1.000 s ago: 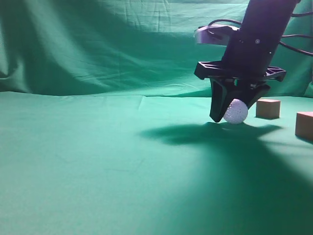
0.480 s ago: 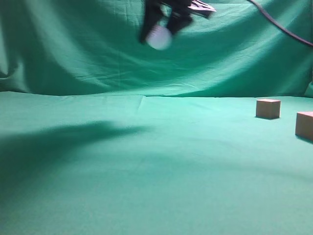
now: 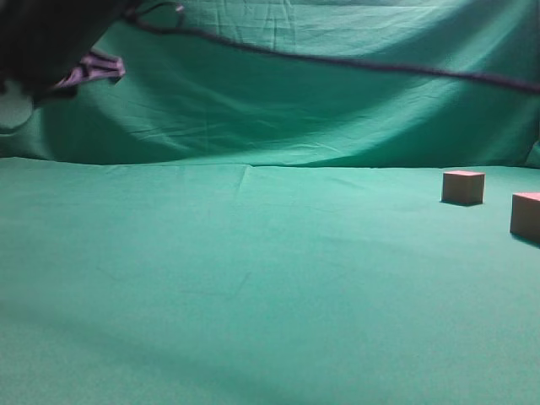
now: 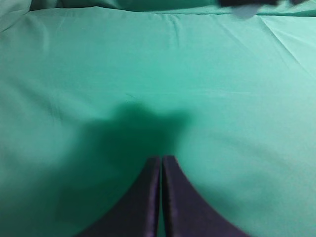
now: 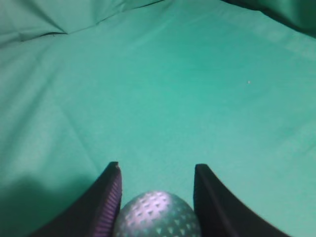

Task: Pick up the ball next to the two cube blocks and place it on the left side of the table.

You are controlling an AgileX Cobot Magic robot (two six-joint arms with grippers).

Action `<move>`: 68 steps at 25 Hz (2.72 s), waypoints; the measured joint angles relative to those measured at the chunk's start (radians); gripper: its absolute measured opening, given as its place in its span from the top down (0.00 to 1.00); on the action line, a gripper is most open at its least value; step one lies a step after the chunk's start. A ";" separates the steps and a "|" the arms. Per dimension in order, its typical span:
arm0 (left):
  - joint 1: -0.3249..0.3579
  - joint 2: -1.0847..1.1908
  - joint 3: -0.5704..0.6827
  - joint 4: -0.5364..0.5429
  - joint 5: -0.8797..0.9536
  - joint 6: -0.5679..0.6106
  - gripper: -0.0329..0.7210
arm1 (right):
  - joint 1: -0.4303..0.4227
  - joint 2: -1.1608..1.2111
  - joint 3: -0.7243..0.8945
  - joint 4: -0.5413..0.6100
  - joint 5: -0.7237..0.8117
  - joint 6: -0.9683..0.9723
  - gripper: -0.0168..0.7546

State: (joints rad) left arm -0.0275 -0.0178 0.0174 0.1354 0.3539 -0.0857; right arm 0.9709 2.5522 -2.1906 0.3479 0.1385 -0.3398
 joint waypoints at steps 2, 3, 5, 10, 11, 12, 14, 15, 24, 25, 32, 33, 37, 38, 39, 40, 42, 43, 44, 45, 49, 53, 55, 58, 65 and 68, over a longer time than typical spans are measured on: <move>0.000 0.000 0.000 0.000 0.000 0.000 0.96 | 0.005 0.054 -0.024 0.000 -0.043 0.000 0.59; 0.000 0.000 0.000 0.000 0.000 0.000 0.96 | 0.006 0.071 -0.029 0.000 -0.063 0.000 0.59; 0.000 0.000 0.000 0.000 0.000 0.000 0.96 | 0.006 0.100 -0.033 0.000 -0.084 0.000 0.59; 0.000 0.000 0.000 0.000 0.000 0.000 0.96 | 0.008 0.124 -0.033 0.000 -0.105 0.000 0.59; 0.000 0.000 0.000 0.000 0.000 0.000 0.96 | 0.008 0.124 -0.033 0.000 -0.108 0.000 0.49; 0.000 0.000 0.000 0.000 0.000 0.000 0.96 | 0.008 0.124 -0.035 0.002 -0.108 0.000 0.41; 0.000 0.000 0.000 0.000 0.000 0.000 0.96 | 0.008 0.124 -0.037 0.004 -0.108 0.000 0.27; 0.000 0.000 0.000 0.000 0.000 0.000 0.96 | 0.006 0.124 -0.037 0.006 -0.104 0.000 0.19; 0.000 0.000 0.000 0.000 0.000 0.000 0.96 | -0.072 -0.113 -0.109 -0.012 0.463 0.015 0.43; 0.000 0.000 0.000 0.000 0.000 0.000 0.96 | -0.086 -0.161 -0.122 -0.020 0.542 0.034 0.54; 0.000 0.000 0.000 0.000 0.000 0.000 0.96 | -0.138 -0.386 -0.140 -0.121 1.033 0.171 0.98; 0.000 0.000 0.000 0.000 0.000 0.000 0.96 | -0.146 -0.416 -0.140 -0.138 1.071 0.197 0.98; 0.000 0.000 0.000 0.000 0.000 0.000 0.96 | -0.160 -0.543 -0.140 -0.187 1.121 0.264 0.98; 0.000 0.000 0.000 0.000 0.000 0.000 0.96 | -0.160 -0.613 -0.140 -0.224 1.127 0.274 0.98; 0.000 0.000 0.000 0.000 0.000 0.000 0.96 | -0.160 -0.653 -0.140 -0.248 1.129 0.277 0.98; 0.000 0.000 0.000 0.000 0.000 0.000 0.96 | -0.160 -0.695 -0.133 -0.270 1.129 0.282 0.98; 0.000 0.000 0.000 0.000 0.000 0.000 0.96 | -0.160 -0.785 -0.092 -0.321 1.129 0.288 0.98; 0.000 0.000 0.000 0.000 0.000 0.000 0.96 | -0.160 -0.839 -0.052 -0.341 1.129 0.292 0.98; 0.000 0.000 0.000 0.000 0.000 0.000 0.96 | -0.160 -0.896 -0.011 -0.354 1.131 0.296 0.98; 0.000 0.000 0.000 0.000 0.000 0.000 0.96 | -0.160 -0.945 0.046 -0.365 1.132 0.302 0.98; 0.000 0.000 0.000 0.000 0.000 0.000 0.96 | -0.160 -1.171 0.293 -0.378 1.134 0.329 0.98; 0.000 0.000 0.000 0.000 0.000 0.000 0.96 | -0.160 -1.426 0.569 -0.381 1.105 0.360 0.98; 0.000 0.000 0.000 0.000 0.000 0.000 0.96 | -0.160 -1.542 0.687 -0.383 1.074 0.367 0.98; 0.000 0.000 0.000 0.000 0.000 0.000 0.96 | -0.160 -1.731 0.859 -0.383 1.048 0.369 0.98; 0.000 0.000 0.000 0.000 0.000 0.000 0.96 | -0.160 -2.065 1.147 -0.385 1.042 0.349 0.98; 0.000 0.000 0.000 0.000 0.000 0.000 0.96 | -0.160 -2.177 1.250 -0.394 1.030 0.349 0.98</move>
State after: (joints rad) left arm -0.0275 -0.0178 0.0174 0.1354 0.3539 -0.0857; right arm 0.8107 0.3751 -0.9407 -0.0463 1.1687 0.0092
